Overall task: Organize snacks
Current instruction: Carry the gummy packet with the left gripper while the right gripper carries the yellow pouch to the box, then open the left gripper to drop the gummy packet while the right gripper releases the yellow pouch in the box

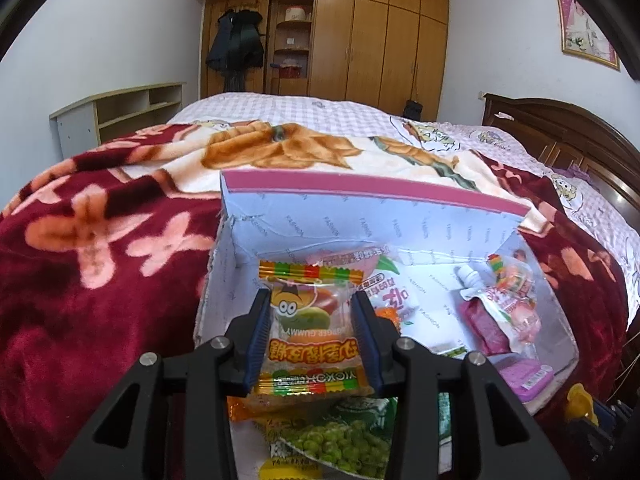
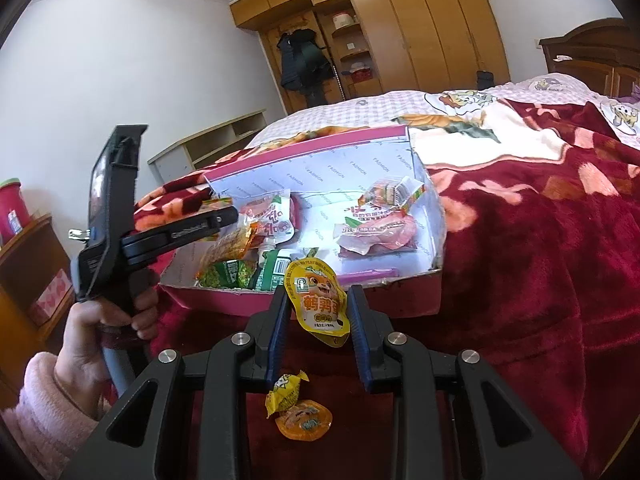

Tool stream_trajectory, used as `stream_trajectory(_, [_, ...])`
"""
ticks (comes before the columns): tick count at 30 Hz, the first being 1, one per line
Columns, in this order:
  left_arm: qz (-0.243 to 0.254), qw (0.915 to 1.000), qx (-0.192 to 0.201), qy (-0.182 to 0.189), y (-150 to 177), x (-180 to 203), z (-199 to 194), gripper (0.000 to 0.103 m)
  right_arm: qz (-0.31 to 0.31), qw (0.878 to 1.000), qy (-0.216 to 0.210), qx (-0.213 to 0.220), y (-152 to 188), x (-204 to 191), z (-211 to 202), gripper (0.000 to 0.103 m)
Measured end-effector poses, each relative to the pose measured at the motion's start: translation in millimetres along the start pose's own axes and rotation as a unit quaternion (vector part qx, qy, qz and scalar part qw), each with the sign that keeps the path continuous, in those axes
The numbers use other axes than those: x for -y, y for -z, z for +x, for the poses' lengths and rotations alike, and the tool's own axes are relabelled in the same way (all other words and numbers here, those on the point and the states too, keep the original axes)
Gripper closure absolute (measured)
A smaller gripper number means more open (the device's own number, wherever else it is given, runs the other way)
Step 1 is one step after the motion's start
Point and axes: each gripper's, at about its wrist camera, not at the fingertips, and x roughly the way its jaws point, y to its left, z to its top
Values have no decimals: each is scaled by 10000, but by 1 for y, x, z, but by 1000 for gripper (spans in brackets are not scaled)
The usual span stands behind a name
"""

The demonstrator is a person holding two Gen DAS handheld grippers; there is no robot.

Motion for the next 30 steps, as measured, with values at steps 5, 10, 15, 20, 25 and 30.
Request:
stream_trajectory(5, [-34,9998,-47,-176,3,-4,10,49,6,10000,-35,-51,-2,-1,6,73])
stream_trajectory(10, [-30,9998,-6,-215,6,-5,11,44,-81,9999,-45,-66,-7,-5,12,73])
stream_trajectory(15, [64,9996,25,-276,9,-2,12,41,-174,9998,-47,-71,-13,-12,20,73])
stream_trajectory(20, [41,9997,-4,-225,10,-1,11,40,-255,9996,-66,-56,-22,-18,31,73])
stream_trajectory(25, [45,9998,-12,-200,10,-2,11,40,-282,9996,-49,-82,-28,-21,42,73])
stream_trajectory(30, [39,9998,-12,-180,10,-3,11,40,-311,9994,26,-139,-31,-20,52,73])
